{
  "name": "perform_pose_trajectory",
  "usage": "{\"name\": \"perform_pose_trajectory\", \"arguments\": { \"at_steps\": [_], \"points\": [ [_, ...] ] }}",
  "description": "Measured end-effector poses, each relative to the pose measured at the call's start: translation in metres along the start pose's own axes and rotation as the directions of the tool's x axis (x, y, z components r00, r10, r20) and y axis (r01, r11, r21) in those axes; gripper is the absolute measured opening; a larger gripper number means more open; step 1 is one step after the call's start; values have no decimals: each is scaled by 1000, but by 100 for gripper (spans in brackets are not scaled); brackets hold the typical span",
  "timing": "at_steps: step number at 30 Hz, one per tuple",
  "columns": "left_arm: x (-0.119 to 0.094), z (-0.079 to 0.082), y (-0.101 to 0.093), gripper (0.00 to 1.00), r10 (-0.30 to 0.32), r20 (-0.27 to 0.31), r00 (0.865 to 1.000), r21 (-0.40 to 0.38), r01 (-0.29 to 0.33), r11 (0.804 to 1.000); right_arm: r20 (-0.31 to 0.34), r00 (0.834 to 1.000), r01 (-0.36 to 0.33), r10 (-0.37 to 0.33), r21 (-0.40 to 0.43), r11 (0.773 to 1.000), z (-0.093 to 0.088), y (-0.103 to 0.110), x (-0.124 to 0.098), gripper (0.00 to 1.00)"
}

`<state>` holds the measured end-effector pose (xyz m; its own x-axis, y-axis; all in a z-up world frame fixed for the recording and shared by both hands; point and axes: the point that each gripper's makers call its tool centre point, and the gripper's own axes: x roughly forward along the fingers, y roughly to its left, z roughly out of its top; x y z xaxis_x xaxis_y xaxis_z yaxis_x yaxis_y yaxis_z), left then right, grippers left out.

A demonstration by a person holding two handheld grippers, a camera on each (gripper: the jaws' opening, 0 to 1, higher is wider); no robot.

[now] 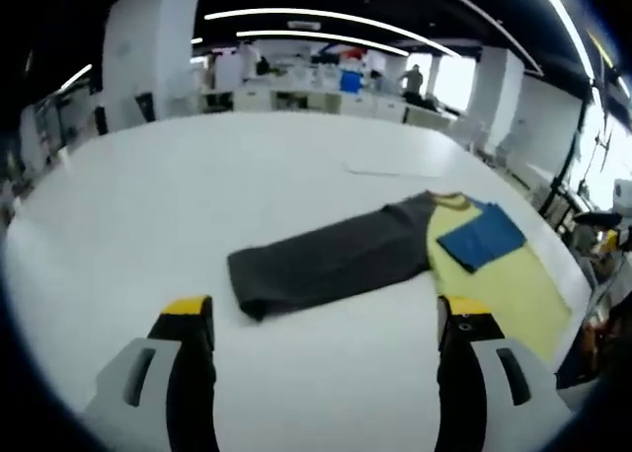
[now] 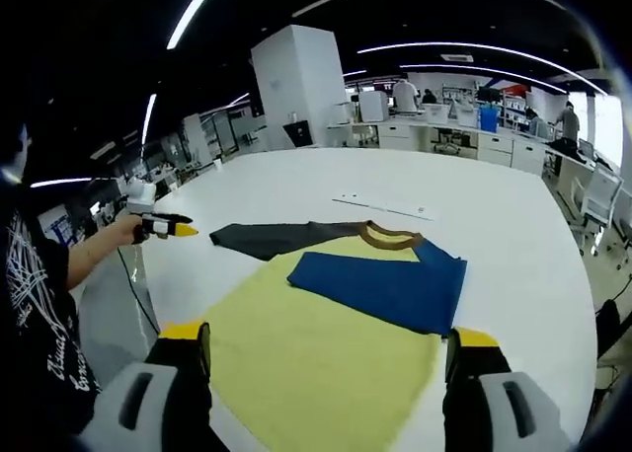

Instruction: Fold the garment on the visible template until the final outline fits inside the template.

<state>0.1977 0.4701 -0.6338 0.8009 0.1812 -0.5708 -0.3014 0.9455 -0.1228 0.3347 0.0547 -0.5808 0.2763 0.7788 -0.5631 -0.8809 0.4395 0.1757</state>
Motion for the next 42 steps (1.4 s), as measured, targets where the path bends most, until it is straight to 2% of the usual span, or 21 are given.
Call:
{"name": "perform_pose_trajectory", "arguments": {
  "at_steps": [2, 5, 9, 11, 16, 20, 23, 26, 29, 31, 32, 36, 39, 42],
  "points": [
    [5, 1, 7, 88, 15, 2, 1000, -2, -15, 1000, 0, 1000, 1, -1, -4, 1000, -1, 1, -1, 100],
    [14, -5, 17, 86, 40, -26, 999, -5, -40, 999, -1, 1000, 7, -7, -2, 1000, -3, 0, -1, 100],
    [24, -10, 25, 78, 43, -30, 999, -36, -44, 998, -6, 1000, 15, -15, 1, 1000, -6, -2, -2, 100],
    [29, -15, 28, 76, 39, -49, 998, -44, -41, 998, -10, 1000, 15, -15, 4, 1000, -9, -2, -2, 100],
    [41, -24, 36, 73, 49, -79, 996, -60, -54, 997, -24, 1000, 21, -21, 4, 1000, -16, -2, -2, 100],
    [48, -27, 43, 70, 64, -72, 995, -88, -71, 994, -28, 999, 28, -28, -4, 1000, -21, -2, -3, 100],
    [55, -32, 49, 66, 81, -87, 993, -107, -90, 990, -45, 998, 37, -37, 0, 999, -27, -3, -2, 100],
    [59, -35, 53, 60, 97, -90, 991, -102, -106, 989, -56, 997, 50, -50, -1, 999, -31, -4, -3, 100],
    [60, -36, 57, 50, 123, -85, 989, -83, -131, 988, -87, 993, 78, -77, 12, 997, -36, -8, -5, 99],
    [63, -35, 53, 41, 91, -60, 994, -161, -100, 982, -84, 993, 83, -82, 8, 997, -37, -9, -4, 99],
    [64, -35, 52, 38, 88, -53, 995, -175, -96, 980, -89, 993, 85, -83, 9, 996, -38, -9, -5, 99],
    [65, -38, 57, 30, 119, -69, 991, -154, -128, 980, -95, 992, 84, -83, 9, 996, -40, -8, -6, 99],
    [68, -37, 61, 26, 127, -53, 991, -198, -135, 971, -94, 992, 88, -87, 9, 996, -39, -7, -8, 99],
    [67, -43, 66, 17, 157, -73, 985, -207, -169, 964, -85, 992, 92, -91, 5, 996, -35, -7, -10, 99]
  ]
}}
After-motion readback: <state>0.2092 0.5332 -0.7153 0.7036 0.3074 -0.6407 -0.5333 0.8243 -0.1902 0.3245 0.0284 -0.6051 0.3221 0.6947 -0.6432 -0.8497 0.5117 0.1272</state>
